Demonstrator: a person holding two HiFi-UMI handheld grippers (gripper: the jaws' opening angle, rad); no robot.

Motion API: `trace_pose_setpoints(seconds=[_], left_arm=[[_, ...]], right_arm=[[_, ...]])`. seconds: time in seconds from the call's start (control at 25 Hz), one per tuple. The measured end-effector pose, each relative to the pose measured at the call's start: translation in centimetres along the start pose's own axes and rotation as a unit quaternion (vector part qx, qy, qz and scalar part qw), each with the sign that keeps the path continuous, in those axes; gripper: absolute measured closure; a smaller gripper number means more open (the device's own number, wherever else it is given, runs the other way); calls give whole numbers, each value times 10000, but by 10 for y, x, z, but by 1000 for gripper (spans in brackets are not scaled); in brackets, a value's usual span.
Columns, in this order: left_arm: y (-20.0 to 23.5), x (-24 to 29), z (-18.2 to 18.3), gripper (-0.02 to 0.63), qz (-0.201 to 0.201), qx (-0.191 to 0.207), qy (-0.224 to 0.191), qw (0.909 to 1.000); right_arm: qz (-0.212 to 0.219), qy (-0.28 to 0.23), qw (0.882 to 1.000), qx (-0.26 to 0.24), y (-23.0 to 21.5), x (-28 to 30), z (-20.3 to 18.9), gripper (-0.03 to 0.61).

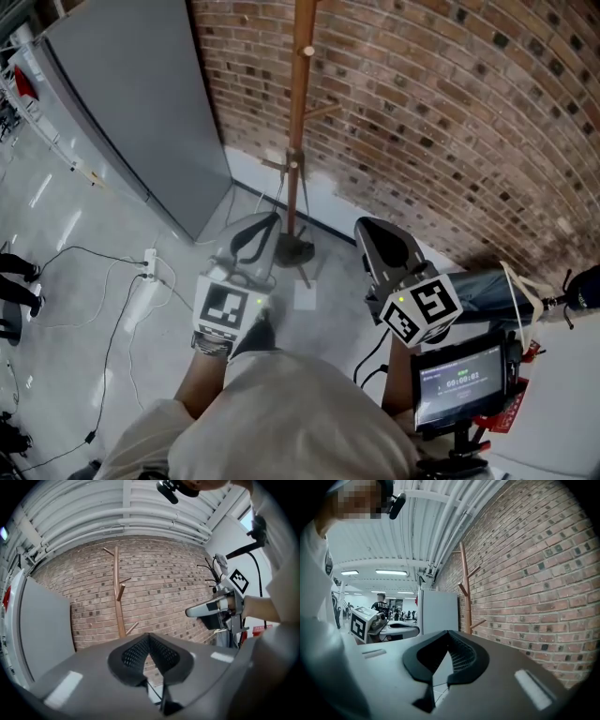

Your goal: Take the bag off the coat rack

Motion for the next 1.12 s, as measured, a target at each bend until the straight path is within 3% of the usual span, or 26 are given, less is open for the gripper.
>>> trace_pose_setpoints(seconds=[0.32, 0.56, 0.88, 1.12], left_arm=[[65, 33, -7, 615, -156, -49, 4, 9999], [102, 66, -24, 615, -295, -59, 152, 9994], [122, 99, -54, 614, -747, -109, 467, 9961], [129, 116, -61, 614, -925, -119, 514, 9943]], right_arm=[[-305, -57, 9993, 197, -14, 63, 20, 576], [-541, 207, 9979, 299, -29, 113, 17, 575], [-737, 603, 9944, 468, -40, 156, 2, 573], [-871, 810, 9916, 500, -48, 170, -11, 531]])
Point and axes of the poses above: the fingertips, and each gripper's own axes: x forward along the fingers, y to its left, z out of its top, the point moved 4 cm from there along -x, backward along the fingers, and after that the axes turned 14 degrees about y, right-handed, at the moved point
